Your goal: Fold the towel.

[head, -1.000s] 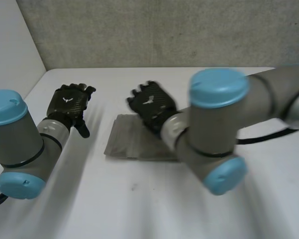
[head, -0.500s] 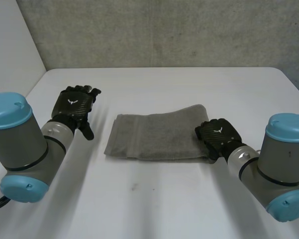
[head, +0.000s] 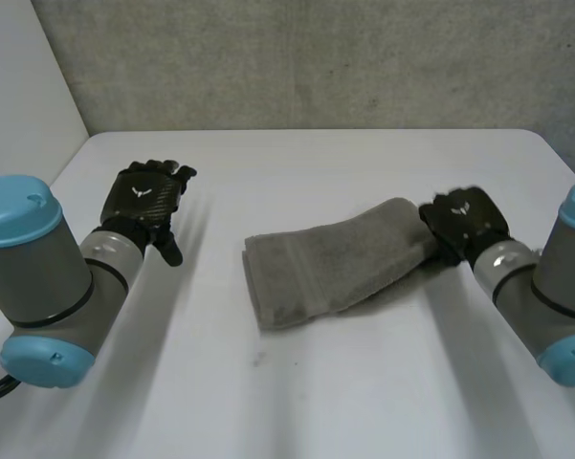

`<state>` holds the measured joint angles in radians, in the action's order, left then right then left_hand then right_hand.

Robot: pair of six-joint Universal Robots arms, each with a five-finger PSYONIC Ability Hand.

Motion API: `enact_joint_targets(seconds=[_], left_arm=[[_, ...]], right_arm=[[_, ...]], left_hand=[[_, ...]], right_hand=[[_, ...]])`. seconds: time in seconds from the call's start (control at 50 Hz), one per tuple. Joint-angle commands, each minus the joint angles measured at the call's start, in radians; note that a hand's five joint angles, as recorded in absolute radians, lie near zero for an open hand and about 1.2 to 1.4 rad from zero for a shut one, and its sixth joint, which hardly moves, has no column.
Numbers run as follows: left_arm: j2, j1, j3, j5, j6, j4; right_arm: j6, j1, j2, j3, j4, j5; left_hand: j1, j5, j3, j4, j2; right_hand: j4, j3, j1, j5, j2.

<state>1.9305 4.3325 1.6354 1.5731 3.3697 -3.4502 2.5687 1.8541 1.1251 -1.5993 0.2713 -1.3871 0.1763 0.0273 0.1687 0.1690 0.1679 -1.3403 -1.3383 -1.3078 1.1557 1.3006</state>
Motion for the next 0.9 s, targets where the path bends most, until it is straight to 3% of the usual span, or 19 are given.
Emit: enact_joint_targets(seconds=[0.02, 0.08, 0.12, 0.14, 0.18, 0.26, 0.28, 0.3, 0.36, 0.4, 0.58, 0.68, 0.9], left_arm=[[-0.038, 0.002, -0.017, 0.002, -0.001, 0.000], [-0.048, -0.001, -0.031, 0.004, -0.012, 0.000], [-0.051, -0.004, -0.045, 0.005, -0.053, 0.003], [-0.051, -0.004, -0.045, 0.005, -0.053, 0.003], [-0.057, -0.013, -0.057, 0.005, -0.102, 0.009], [-0.058, -0.019, -0.072, 0.002, -0.133, 0.011], [-0.056, -0.025, -0.080, 0.002, -0.136, 0.013], [-0.048, -0.033, -0.088, 0.002, -0.136, 0.013], [-0.042, -0.044, -0.098, 0.002, -0.138, 0.013], [-0.016, -0.063, -0.126, 0.001, -0.139, 0.022], [0.051, -0.109, -0.189, 0.013, -0.142, 0.066], [0.097, -0.154, -0.223, 0.079, -0.167, 0.121], [0.191, -0.205, -0.263, 0.107, -0.187, 0.190]], right_arm=[[-0.090, 0.342, -0.123, 0.253, -0.012, 0.092], [-0.123, 0.459, -0.220, 0.341, -0.061, 0.126], [-0.252, 0.534, -0.299, 0.386, -0.145, 0.180], [-0.252, 0.534, -0.300, 0.386, -0.146, 0.180], [-0.422, 0.559, -0.352, 0.401, -0.207, 0.194], [-0.502, 0.553, -0.341, 0.400, -0.221, 0.166], [-0.487, 0.541, -0.328, 0.398, -0.215, 0.128], [-0.446, 0.521, -0.309, 0.394, -0.201, 0.081], [-0.383, 0.494, -0.287, 0.386, -0.185, 0.037], [-0.227, 0.453, -0.228, 0.365, -0.167, -0.007], [0.068, 0.369, -0.096, 0.305, -0.175, -0.013], [0.243, 0.317, -0.074, 0.318, -0.198, -0.015], [0.304, 0.297, -0.203, 0.463, -0.348, 0.002]], left_hand=[[0.005, -0.021, 0.013, 0.012, 0.013], [0.005, -0.021, 0.013, 0.012, 0.013], [0.005, -0.021, 0.013, 0.012, 0.013], [0.005, -0.021, 0.013, 0.012, 0.013], [0.008, -0.018, 0.015, 0.015, 0.016], [0.008, -0.018, 0.015, 0.015, 0.016], [0.011, -0.015, 0.018, 0.018, 0.019], [0.014, -0.012, 0.021, 0.021, 0.022], [0.014, -0.012, 0.021, 0.021, 0.022], [0.017, -0.009, 0.024, 0.024, 0.025], [0.031, 0.006, 0.039, 0.039, 0.040], [0.043, 0.018, 0.051, 0.050, 0.052], [0.049, 0.023, 0.057, 0.056, 0.057]], right_hand=[[-0.056, -0.058, -0.088, 0.066, 0.096], [-0.056, -0.058, -0.088, 0.066, 0.096], [-0.056, -0.058, -0.088, 0.066, 0.096], [-0.056, -0.058, -0.088, 0.066, 0.096], [-0.056, -0.058, -0.088, 0.066, 0.096], [-0.056, -0.058, -0.088, 0.066, 0.096], [0.440, 0.438, 0.408, -0.430, -0.400], [1.166, 1.164, 1.133, -1.156, -1.126], [1.166, 1.164, 1.133, -1.156, -1.126], [1.166, 1.164, 1.133, -1.156, -1.126], [1.166, 1.164, 1.133, -1.156, -1.126], [1.166, 1.164, 1.133, -1.156, -1.126], [1.166, 1.164, 1.133, -1.156, -1.126]])
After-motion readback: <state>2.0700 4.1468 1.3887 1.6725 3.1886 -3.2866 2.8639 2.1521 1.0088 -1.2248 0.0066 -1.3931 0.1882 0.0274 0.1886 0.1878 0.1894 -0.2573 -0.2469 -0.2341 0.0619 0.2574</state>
